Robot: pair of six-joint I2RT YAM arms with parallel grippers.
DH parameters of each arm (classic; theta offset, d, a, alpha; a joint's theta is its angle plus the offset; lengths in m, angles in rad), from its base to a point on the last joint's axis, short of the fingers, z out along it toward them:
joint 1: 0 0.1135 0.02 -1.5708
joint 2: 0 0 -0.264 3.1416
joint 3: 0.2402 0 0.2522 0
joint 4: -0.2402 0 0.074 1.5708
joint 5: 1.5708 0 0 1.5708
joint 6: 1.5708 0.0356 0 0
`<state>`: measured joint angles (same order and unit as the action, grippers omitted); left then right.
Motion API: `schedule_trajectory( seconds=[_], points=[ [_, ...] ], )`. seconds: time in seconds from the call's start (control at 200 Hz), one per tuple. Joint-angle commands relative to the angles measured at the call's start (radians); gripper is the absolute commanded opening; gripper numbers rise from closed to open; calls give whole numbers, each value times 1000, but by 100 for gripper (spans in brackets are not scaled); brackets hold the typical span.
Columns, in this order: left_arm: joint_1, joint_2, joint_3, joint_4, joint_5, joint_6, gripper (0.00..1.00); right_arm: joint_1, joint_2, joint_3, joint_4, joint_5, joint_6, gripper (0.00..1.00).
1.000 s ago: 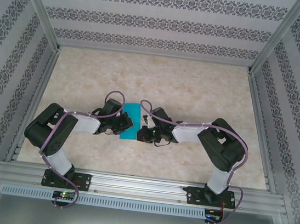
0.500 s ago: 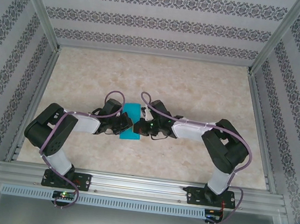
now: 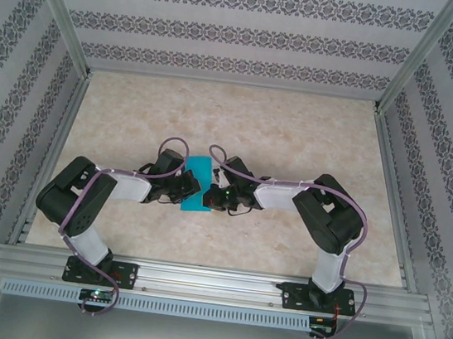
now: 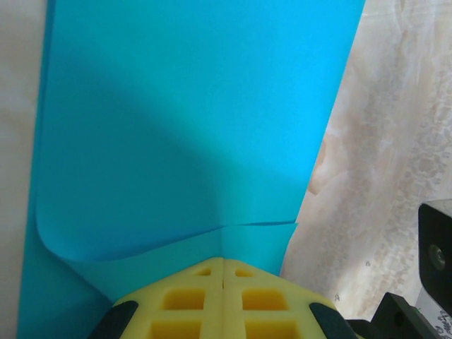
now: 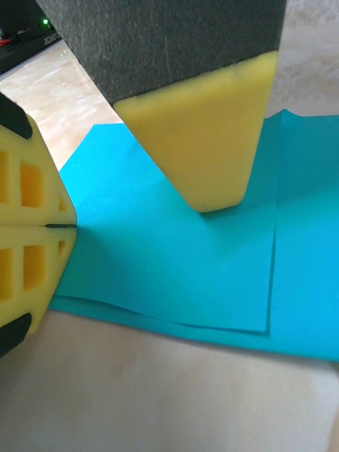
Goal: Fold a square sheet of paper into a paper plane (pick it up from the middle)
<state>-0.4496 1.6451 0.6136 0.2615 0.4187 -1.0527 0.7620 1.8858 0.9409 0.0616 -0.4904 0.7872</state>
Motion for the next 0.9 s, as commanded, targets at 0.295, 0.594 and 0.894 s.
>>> schedule_trajectory(
  seconds=[0.295, 0.594, 0.894],
  points=[
    [6, -179, -4, -67, 10, 28, 7, 11, 19, -32, -74, 56, 4, 0],
    [-8, -70, -15, -19, 16, -9, 2, 16, 17, -30, -82, 65, 6, 0],
    [-8, -1, -40, -35, -58, 8, 0, 17, 15, -19, -104, 69, 0, 0]
  ],
)
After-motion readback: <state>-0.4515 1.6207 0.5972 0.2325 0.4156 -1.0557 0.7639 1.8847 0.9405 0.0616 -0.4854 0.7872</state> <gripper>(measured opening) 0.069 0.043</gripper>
